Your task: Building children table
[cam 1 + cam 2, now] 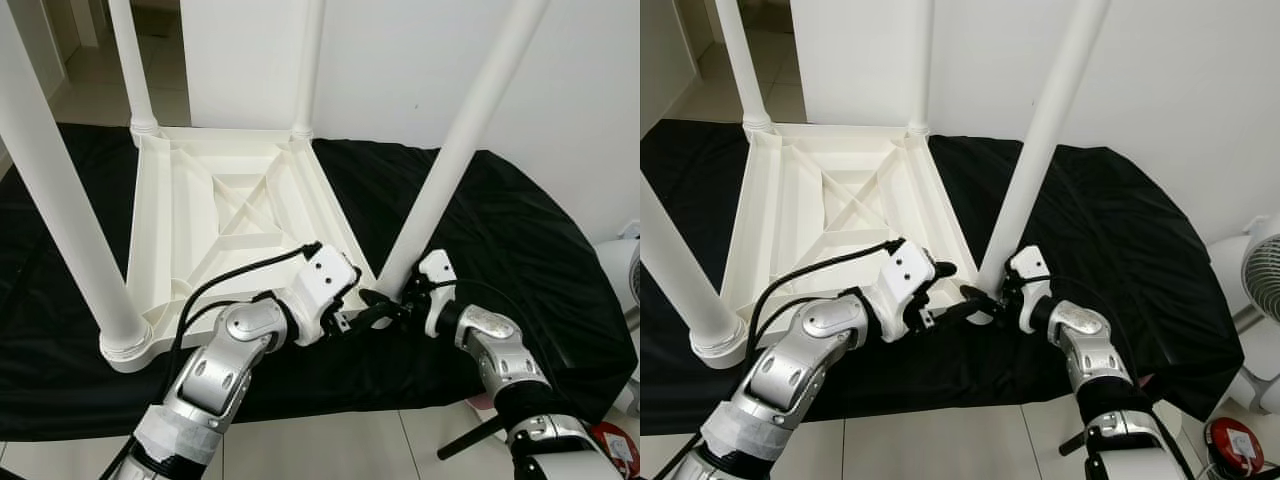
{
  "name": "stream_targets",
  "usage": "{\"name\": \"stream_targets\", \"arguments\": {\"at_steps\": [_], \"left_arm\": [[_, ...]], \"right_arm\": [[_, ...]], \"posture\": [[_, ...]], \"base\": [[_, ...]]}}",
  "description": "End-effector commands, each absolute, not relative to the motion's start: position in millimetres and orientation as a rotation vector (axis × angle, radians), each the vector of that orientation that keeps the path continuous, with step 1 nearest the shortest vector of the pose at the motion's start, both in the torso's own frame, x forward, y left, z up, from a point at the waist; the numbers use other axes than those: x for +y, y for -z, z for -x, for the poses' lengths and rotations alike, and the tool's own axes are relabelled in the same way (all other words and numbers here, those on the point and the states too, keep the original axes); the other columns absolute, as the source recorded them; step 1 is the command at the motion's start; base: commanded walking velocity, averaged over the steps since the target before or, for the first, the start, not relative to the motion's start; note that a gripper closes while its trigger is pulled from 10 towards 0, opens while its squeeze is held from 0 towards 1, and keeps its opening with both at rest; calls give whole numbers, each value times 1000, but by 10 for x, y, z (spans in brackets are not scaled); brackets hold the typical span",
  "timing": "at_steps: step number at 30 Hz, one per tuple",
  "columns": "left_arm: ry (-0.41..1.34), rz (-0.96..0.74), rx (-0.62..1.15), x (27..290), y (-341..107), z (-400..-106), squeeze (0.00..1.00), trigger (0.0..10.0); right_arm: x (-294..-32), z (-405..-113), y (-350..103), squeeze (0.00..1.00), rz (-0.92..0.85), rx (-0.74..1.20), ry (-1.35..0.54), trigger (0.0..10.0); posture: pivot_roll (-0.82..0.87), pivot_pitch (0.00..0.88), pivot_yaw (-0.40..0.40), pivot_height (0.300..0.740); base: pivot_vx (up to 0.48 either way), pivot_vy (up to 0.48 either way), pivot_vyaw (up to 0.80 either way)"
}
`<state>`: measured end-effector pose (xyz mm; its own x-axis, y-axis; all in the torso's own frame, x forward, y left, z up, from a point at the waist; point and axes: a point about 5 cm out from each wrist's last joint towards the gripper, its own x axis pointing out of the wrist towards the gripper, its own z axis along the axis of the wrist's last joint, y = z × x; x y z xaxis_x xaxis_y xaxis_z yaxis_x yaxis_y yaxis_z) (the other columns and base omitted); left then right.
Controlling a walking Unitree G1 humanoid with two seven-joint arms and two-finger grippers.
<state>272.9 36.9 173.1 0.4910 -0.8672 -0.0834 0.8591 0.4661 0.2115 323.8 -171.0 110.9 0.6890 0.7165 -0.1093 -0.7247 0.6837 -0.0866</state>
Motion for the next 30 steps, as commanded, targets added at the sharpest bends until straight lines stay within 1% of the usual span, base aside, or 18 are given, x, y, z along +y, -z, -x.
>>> {"name": "stream_targets", "arguments": {"at_steps": [1, 2, 3, 5, 6, 7, 8, 9, 11, 13, 15, 16, 18, 19, 21, 25, 30], "left_arm": [[1034, -231, -46, 342, -1758, -2732, 0, 10000], [1038, -230, -46, 334, -1757, -2727, 0, 10000], [1038, -230, -46, 334, -1757, -2727, 0, 10000], [1041, -229, -47, 327, -1755, -2731, 0, 10000], [1041, -229, -47, 327, -1755, -2731, 0, 10000], [1041, -229, -47, 326, -1754, -2735, 0, 10000], [1040, -231, -47, 327, -1754, -2741, 0, 10000], [1040, -231, -47, 327, -1754, -2741, 0, 10000], [1039, -233, -48, 328, -1753, -2746, 0, 10000], [1039, -233, -48, 328, -1753, -2746, 0, 10000], [1040, -236, -50, 326, -1752, -2750, 0, 10000], [1040, -236, -50, 326, -1752, -2750, 0, 10000], [1039, -236, -52, 327, -1757, -2758, 0, 10000], [1039, -236, -52, 327, -1757, -2758, 0, 10000], [1038, -237, -54, 331, -1758, -2761, 0, 10000], [1038, -237, -54, 331, -1758, -2760, 0, 10000], [1045, -237, -55, 324, -1756, -2755, 0, 10000]], "right_arm": [[-1706, -3188, -986, 0, 101, 127, -807, 10000], [-1723, -3179, -995, 0, 81, 112, -752, 10000], [-1723, -3179, -995, 0, 81, 112, -752, 10000], [-1775, -3204, -1000, 0, 83, 102, -561, 10000], [-1775, -3204, -1000, 0, 83, 102, -561, 10000], [-1773, -3198, -1006, 0, 75, 101, -486, 10000], [-1743, -3177, -1013, 0, 54, 102, -419, 10000], [-1743, -3177, -1013, 0, 54, 102, -419, 10000], [-1677, -3126, -1037, 0, 24, 95, -340, 10000], [-1677, -3126, -1037, 0, 24, 95, -340, 10000], [-1627, -3058, -1057, 0, 15, 82, -205, 10000], [-1627, -3058, -1057, 0, 15, 82, -205, 10000], [-1605, -2981, -1068, 0, 0, 77, -32, 10000], [-1605, -2981, -1068, 0, 0, 77, -32, 10000], [-1497, -2907, -1077, 0, -21, 75, 62, 10000], [-1393, -2875, -1078, 0, -37, 77, 66, 10000], [-1432, -2863, -1125, 0, -44, 87, 91, 10000]], "posture": [[-10, 0, -120, 740], [-14, 0, -119, 740], [-14, 0, -119, 740], [-21, 0, -118, 740], [-21, 0, -118, 740], [-22, 0, -119, 740], [-24, 0, -119, 740], [-24, 0, -119, 740], [-26, 0, -119, 740], [-26, 0, -119, 740], [-22, 0, -124, 740], [-22, 0, -124, 740], [-24, 0, -125, 740], [-24, 0, -125, 740], [-23, 0, -127, 740], [-23, 0, -125, 740], [-25, 0, -123, 740]], "base": [[0, 0, 0], [0, 0, 0], [0, 0, 0], [0, 0, 0], [0, 0, 0], [0, 0, 0], [0, 0, 0], [0, 0, 0], [0, 0, 0], [0, 0, 0], [0, 0, 0], [0, 0, 0], [0, 0, 0], [0, 0, 0], [0, 0, 0], [0, 0, 0], [0, 0, 0]]}}
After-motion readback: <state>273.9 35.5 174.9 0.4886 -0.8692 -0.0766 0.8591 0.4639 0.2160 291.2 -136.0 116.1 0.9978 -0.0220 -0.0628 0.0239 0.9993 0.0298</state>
